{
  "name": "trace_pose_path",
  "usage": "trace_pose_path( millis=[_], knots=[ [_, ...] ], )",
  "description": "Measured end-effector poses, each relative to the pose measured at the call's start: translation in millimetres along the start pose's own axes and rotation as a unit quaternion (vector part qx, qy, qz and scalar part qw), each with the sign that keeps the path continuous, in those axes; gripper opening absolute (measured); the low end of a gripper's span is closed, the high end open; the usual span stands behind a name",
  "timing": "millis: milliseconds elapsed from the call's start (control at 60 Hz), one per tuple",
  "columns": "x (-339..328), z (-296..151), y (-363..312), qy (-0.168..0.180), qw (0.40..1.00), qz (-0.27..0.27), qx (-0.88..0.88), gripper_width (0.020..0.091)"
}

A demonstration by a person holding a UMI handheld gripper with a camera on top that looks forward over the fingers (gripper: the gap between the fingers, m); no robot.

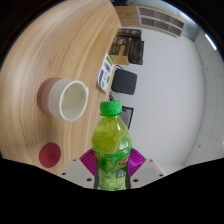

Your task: Pour water

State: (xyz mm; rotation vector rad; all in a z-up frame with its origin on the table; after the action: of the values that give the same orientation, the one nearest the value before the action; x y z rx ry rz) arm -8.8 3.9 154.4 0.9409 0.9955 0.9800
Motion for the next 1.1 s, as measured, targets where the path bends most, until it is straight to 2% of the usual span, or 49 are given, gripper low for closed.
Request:
trace_pose_path(
  millis=[100, 217, 233, 517, 600, 783, 817, 1000, 1100],
  knots=[
    [-10, 11, 6, 0.010, 0.986, -0.042, 0.163, 0.0357],
    [-21, 21, 12, 0.028, 0.932, -0.082, 0.352, 0.0357],
    [-17, 26, 12, 0.039, 0.921, -0.095, 0.375, 0.0357],
    [1, 52, -22, 0.082, 0.691, -0.174, 0.697, 0.0357],
    [6, 51, -35, 0.096, 0.672, -0.171, 0.714, 0.0357],
    [22, 41, -76, 0.100, 0.646, -0.191, 0.732, 0.0359],
    [23, 43, -74, 0.111, 0.642, -0.177, 0.738, 0.0363],
    [22, 49, -78, 0.103, 0.630, -0.168, 0.752, 0.0376],
    [17, 48, -79, 0.101, 0.638, -0.163, 0.746, 0.0484]
  ],
)
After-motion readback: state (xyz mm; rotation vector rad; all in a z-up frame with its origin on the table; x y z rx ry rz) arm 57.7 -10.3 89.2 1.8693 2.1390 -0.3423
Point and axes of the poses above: the point between the fingertips, and its own axes, seen from behind it with the camera up: y to the right, z down, x forward, the way the camera looks, the point moved 3 cm from there along -x, backward, against the way the camera looks, and after that the axes turned 7 degrees about -y, right-handed, at the moved point
